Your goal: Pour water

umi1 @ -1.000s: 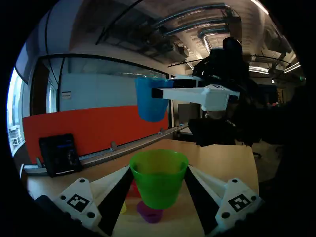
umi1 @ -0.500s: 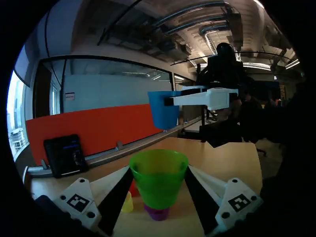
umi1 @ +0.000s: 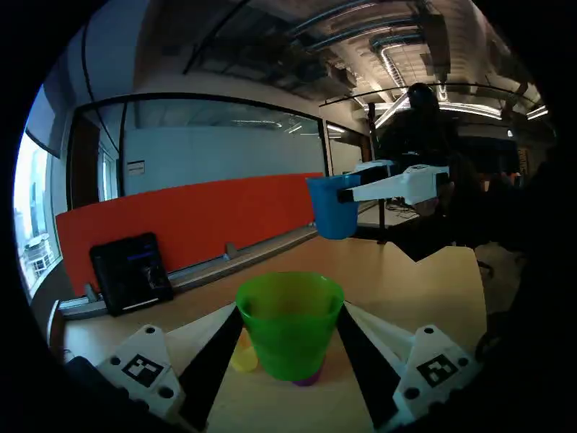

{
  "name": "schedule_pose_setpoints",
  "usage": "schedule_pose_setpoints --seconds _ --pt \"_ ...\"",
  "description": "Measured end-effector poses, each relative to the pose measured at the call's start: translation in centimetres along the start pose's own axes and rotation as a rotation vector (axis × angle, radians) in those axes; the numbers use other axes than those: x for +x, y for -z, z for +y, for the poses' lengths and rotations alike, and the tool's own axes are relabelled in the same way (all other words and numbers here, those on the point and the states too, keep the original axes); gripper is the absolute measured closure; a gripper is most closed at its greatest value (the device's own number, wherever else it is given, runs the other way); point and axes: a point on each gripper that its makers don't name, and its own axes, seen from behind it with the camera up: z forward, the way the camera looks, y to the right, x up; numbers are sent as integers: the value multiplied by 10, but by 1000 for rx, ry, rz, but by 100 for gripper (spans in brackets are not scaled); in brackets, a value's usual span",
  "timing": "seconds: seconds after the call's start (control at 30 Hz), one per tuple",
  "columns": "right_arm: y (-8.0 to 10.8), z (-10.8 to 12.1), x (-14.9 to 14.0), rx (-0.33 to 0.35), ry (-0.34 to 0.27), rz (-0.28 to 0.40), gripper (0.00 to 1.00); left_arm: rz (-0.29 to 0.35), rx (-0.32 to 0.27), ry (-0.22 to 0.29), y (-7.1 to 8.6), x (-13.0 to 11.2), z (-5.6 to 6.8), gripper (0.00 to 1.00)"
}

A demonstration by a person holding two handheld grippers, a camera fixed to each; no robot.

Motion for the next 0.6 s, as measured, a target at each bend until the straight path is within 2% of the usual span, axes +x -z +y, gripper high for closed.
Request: schedule_pose_setpoints --seconds 0.3,0.6 --pt "9 13 -23 -25 -25 -22 8 -43 19 2 3 -18 -9 14" --pt "17 23 -57 -38 -42 -75 8 -109 28 -9 1 -43 -15 14"
